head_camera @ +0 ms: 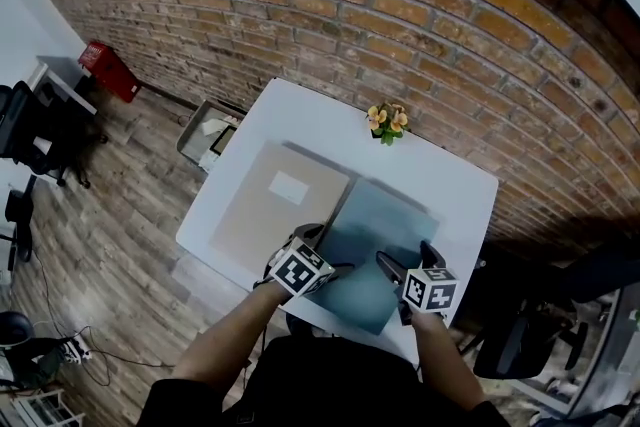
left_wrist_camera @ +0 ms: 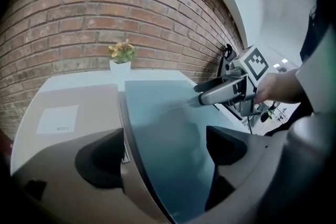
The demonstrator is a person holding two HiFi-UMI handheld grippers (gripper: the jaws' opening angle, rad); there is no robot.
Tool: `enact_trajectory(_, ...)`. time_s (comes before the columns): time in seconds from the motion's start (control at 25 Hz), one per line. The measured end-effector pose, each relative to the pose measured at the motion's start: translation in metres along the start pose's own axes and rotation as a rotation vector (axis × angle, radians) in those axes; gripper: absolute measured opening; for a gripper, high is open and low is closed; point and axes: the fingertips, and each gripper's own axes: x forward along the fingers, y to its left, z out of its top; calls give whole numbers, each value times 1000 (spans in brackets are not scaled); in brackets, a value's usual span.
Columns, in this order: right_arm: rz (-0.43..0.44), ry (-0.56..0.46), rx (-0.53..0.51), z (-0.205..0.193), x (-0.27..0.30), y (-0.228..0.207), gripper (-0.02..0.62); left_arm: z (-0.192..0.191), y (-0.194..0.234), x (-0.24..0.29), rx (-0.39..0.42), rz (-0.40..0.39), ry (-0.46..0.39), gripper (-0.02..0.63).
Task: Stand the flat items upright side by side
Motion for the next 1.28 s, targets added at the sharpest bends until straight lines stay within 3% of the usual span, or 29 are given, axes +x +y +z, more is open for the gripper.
enact_trajectory(0.16, -21, -10, 19, -6, -10, -10, 518, 0, 0, 5, -2, 23, 19, 512)
enact_trajectory(0.44, -89, 15, 95, -21, -20, -29, 518, -1, -13, 17, 13, -10, 81, 512)
enact_trajectory(0.6, -50, 50, 183, -38, -20, -36, 518, 0, -11, 20, 6, 12, 96, 512)
enact_trajectory(0.8, -33, 47, 266, -42, -11, -43, 503, -1, -24, 25, 16, -31, 124, 506)
enact_trajectory(0.96, -41, 52, 278, -44, -19, -54, 503, -3, -43, 26, 13, -57, 129, 506)
enact_trajectory(1.28, -101, 82, 280, -84, -47, -50, 503, -37, -102, 10, -33, -162, 97, 505)
